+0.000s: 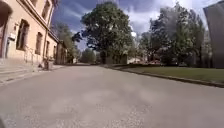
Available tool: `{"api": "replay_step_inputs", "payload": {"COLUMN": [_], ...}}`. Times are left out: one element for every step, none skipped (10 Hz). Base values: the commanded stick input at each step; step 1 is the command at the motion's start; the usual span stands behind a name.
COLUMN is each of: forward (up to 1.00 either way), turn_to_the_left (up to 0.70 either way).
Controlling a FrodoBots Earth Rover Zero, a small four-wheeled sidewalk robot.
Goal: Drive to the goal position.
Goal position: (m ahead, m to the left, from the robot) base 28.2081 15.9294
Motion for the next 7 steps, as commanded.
{"api": "replay_step_inputs", "payload": {"forward": [0.7, 0.7, 0.7, 0.7, 0.7, 0.7, 0.7], "turn_to_the_left": [0.06, 0.06, 0.06, 0.06, 0.06, 0.06, 0.06]}}
